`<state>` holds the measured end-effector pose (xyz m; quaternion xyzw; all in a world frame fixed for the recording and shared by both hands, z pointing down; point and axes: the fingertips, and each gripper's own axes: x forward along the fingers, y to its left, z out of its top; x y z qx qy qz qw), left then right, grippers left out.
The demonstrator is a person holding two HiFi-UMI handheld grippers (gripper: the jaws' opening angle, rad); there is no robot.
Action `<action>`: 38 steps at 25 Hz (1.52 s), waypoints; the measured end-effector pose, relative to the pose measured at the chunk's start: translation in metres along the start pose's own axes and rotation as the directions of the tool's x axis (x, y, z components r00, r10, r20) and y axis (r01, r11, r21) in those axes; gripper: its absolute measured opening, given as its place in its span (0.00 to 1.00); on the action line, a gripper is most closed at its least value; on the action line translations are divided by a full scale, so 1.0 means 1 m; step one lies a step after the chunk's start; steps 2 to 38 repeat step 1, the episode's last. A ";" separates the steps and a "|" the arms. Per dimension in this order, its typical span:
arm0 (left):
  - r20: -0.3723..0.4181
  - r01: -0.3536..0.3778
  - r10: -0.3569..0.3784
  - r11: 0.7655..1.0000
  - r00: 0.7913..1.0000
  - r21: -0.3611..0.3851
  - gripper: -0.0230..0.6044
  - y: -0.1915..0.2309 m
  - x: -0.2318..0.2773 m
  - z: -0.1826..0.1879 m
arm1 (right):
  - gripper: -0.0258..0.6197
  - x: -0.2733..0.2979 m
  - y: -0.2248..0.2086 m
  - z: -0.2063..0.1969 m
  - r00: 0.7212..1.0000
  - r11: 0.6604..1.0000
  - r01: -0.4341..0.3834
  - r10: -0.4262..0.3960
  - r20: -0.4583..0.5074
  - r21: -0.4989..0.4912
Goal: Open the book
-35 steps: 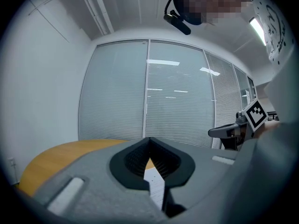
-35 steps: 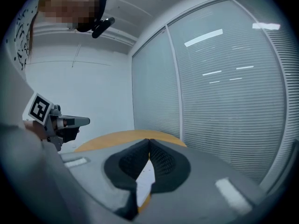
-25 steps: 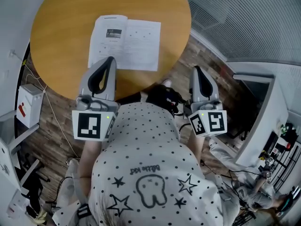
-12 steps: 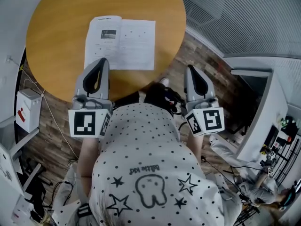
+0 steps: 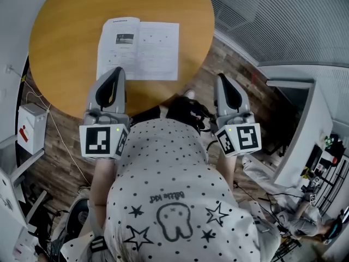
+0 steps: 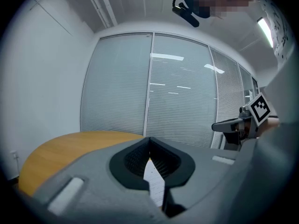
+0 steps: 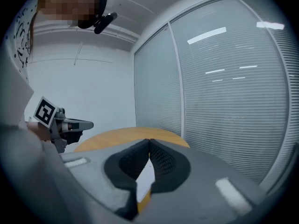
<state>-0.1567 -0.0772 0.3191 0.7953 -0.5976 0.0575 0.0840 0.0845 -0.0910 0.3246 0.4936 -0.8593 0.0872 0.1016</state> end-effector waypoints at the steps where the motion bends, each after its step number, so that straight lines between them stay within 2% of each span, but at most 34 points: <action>1: -0.005 -0.001 0.001 1.000 1.000 -0.005 0.05 0.001 -0.001 -0.002 | 0.05 0.000 0.001 -0.001 1.000 1.000 -0.001 0.001 -0.002 0.000; 38: -0.005 -0.001 0.001 1.000 1.000 -0.005 0.05 0.001 -0.001 -0.002 | 0.05 0.000 0.001 -0.001 1.000 1.000 -0.001 0.001 -0.002 0.000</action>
